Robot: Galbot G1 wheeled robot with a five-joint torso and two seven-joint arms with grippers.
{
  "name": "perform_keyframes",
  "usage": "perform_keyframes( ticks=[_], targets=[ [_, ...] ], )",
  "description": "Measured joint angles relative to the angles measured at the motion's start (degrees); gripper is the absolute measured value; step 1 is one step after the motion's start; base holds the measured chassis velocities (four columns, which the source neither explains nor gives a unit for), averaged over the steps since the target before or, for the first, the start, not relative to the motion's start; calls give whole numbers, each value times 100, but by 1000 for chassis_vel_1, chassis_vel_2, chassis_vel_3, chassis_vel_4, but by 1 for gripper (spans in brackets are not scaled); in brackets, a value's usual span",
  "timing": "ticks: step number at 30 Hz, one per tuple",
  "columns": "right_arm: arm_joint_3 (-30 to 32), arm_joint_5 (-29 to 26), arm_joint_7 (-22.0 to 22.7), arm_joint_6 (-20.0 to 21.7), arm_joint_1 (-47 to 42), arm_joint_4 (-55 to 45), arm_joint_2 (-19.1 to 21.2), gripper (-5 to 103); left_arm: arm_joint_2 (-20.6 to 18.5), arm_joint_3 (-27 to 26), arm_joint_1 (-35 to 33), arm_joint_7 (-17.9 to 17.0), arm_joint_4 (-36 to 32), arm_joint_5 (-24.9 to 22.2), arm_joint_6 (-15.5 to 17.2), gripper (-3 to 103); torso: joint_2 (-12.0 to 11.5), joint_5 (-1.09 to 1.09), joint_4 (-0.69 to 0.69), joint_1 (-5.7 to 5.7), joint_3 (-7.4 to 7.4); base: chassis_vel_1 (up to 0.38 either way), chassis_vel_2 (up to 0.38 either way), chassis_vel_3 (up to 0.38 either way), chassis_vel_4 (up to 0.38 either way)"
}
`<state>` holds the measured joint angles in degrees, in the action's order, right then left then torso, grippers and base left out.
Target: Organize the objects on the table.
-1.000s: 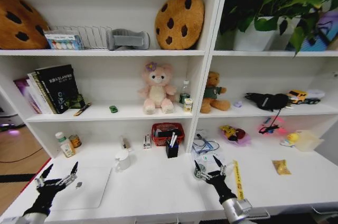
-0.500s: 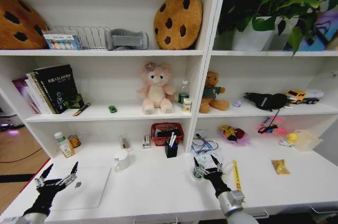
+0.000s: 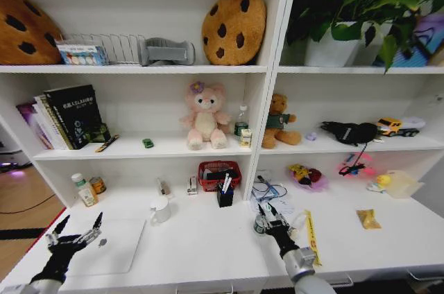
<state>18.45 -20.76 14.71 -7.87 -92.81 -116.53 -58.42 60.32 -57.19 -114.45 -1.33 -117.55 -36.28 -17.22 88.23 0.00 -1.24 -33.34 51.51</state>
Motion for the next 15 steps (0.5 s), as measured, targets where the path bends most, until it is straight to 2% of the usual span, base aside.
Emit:
perform_keyframes(
  ticks=[7,15],
  targets=[
    [59,16,-2,-15,-152,-129,-3,30,0,0,0,0,0,0,0,100,0,0,0,0,0,0,0,0,0],
    [357,173,-5,24,-731,-748,78,30,0,0,0,0,0,0,0,100,0,0,0,1,0,0,0,0,0]
  ],
)
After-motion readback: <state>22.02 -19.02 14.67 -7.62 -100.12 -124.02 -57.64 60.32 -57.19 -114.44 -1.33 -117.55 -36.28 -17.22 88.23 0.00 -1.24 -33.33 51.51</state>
